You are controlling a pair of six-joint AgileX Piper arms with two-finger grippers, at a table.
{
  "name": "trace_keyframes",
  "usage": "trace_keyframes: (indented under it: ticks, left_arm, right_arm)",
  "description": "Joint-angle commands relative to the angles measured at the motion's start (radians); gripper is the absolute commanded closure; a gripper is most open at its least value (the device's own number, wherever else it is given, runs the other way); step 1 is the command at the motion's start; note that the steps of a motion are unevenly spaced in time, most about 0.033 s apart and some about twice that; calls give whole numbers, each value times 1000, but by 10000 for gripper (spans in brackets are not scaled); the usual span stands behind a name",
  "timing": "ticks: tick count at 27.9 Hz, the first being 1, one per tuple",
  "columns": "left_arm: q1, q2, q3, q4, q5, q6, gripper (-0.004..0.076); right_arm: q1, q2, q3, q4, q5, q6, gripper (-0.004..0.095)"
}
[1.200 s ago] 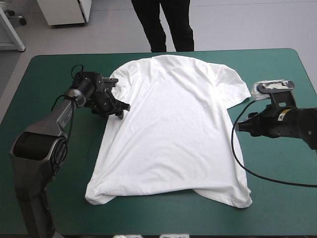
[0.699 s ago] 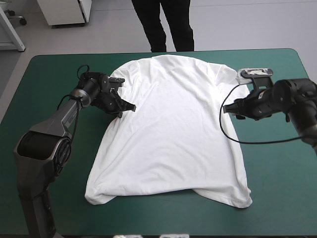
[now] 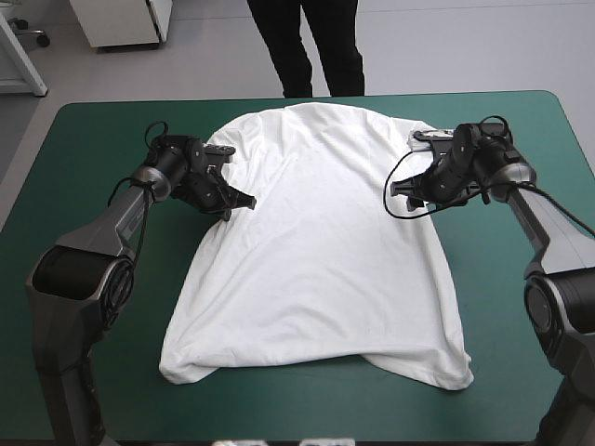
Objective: Fold the cloth
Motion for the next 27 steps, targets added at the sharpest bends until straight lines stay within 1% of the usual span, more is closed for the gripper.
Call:
trace_keyframes:
  ticks: [1, 8, 9, 10, 11, 13, 15, 16, 17, 21, 27]
  left_arm:
    - [-13, -35, -16, -43, 15, -10, 733]
    - [-13, -35, -16, -43, 19, -8, 733]
    - [-13, -35, -16, -43, 21, -8, 733]
    - [-13, -35, -16, -43, 20, -8, 733]
    - [-13, -35, -16, -43, 20, -8, 733]
    - [-13, -35, -16, -43, 22, -8, 733]
    - [-13, -35, -16, -43, 28, -8, 733]
    - [-13, -35, -16, -43, 33, -8, 733]
    - [-13, -35, -16, -43, 38, -8, 733]
    - [-11, -73, -25, -42, 42, -7, 733]
    - [-9, -182, -75, 18, 61, 16, 733]
  right_arm:
    - [-6, -12, -37, -2, -51, -5, 368]
    - [-6, 90, -37, 4, -76, -5, 372]
    - [-6, 96, -37, 6, -76, -5, 385]
    - [-6, 104, -37, 8, -76, -5, 419]
    - [-6, 107, -37, 8, -74, 4, 472]
    - [-6, 109, -35, 8, -74, 4, 618]
    - [-6, 105, -37, 8, -74, -5, 842]
    - [-6, 101, -37, 8, -74, -5, 927]
    - [-6, 96, -37, 8, -74, -5, 916]
    - [-6, 61, -47, 2, -53, -5, 925]
    - [-6, -33, -145, 1, -24, -13, 925]
